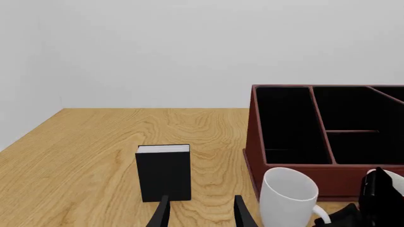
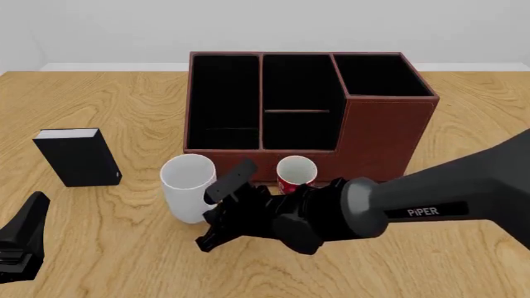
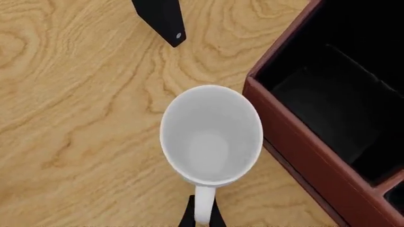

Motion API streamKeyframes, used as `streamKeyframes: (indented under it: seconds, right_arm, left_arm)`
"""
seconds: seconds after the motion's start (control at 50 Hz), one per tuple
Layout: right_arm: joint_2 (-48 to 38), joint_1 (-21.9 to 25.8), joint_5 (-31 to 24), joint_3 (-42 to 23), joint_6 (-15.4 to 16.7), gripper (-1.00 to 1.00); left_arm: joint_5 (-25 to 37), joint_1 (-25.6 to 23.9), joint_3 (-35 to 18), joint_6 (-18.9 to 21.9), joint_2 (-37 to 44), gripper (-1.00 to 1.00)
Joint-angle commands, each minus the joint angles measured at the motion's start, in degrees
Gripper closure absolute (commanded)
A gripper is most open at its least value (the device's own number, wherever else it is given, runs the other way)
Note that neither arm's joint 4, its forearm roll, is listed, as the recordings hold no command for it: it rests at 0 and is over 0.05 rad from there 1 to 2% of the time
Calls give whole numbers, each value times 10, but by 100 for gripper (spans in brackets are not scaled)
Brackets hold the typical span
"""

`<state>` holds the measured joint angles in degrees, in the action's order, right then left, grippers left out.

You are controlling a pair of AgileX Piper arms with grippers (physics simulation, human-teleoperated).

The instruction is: Pick up the white mug and place it to the right of the caddy.

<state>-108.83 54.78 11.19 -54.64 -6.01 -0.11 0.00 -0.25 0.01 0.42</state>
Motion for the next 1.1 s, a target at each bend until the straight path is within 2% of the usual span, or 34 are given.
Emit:
streamKeyframes:
  seconds: [0.02,0.26,0.28,0.36,0.56,0.78,1.1]
  right_arm:
    - [5,-1,2,1,10,100]
    - [54,-26,35,52,63,100]
    - [70,-36,47,70,82,100]
    - [74,-33,47,72,83,100]
    - [122,-54,84,121,127,100]
    - [180,-61,68,142,142,100]
    - [289,-52,-18,127,132,100]
  left_arm:
    - [0,0,0,0,0,-100]
    - [0,0,0,0,0,-100]
    - [0,0,0,0,0,-100]
    - [0,0,0,0,0,-100]
    - [0,0,0,0,0,-100]
    - [0,0,0,0,0,-100]
    - [0,0,0,0,0,-100]
